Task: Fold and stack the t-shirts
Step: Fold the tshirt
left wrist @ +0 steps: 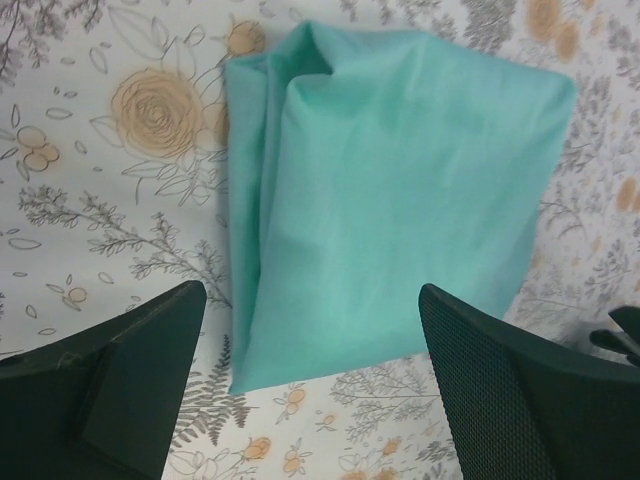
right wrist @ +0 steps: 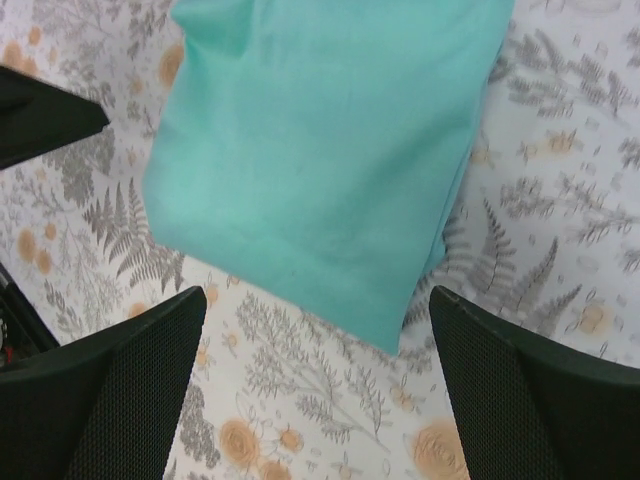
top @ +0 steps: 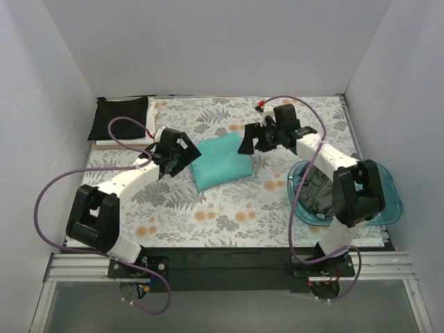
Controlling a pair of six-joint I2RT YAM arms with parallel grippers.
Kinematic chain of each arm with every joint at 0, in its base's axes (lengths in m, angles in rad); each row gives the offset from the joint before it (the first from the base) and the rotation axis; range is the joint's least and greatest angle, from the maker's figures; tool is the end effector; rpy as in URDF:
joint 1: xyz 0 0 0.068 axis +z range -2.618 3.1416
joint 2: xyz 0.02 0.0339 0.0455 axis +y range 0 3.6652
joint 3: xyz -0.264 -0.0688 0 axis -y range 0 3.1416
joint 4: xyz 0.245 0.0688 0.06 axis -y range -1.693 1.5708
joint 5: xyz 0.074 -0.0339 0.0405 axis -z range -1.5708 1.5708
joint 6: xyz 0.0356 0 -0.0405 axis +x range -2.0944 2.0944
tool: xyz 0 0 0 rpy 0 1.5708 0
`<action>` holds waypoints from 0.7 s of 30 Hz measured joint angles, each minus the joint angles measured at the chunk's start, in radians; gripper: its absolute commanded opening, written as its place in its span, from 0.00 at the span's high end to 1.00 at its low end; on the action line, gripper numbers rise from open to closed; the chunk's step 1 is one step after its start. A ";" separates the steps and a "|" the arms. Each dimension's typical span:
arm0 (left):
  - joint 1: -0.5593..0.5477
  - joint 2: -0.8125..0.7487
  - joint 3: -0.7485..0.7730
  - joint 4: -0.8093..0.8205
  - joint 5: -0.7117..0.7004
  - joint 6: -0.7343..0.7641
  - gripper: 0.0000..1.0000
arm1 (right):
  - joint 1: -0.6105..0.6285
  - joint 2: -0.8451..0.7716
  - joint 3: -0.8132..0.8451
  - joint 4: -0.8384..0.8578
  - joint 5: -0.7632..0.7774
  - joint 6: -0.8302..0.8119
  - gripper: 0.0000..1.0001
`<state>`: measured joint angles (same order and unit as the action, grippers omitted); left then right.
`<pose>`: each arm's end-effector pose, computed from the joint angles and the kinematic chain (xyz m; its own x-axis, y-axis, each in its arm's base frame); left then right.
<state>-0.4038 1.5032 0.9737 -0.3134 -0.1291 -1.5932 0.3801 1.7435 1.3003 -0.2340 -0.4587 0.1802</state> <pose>0.2930 -0.1202 0.2233 -0.2954 -0.9519 -0.0812 -0.6933 0.2721 -0.6673 0.3609 0.1612 0.2563 -0.6895 -0.1024 -0.7170 -0.5382 0.7349 0.4126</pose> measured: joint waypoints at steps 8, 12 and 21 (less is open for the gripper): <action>0.000 0.042 -0.056 0.054 0.052 -0.003 0.11 | 0.002 -0.176 -0.282 0.085 0.023 0.055 0.02; 0.000 0.092 -0.056 0.085 0.068 -0.009 0.11 | 0.002 -0.264 -0.357 0.098 0.051 0.069 0.02; -0.002 0.193 -0.053 0.143 0.099 -0.008 0.38 | 0.002 -0.426 -0.466 0.138 0.101 0.091 0.02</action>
<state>-0.4061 1.6966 0.9207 -0.1703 -0.0303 -1.6009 0.3820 1.3178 0.8341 -0.0959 -0.3576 0.2714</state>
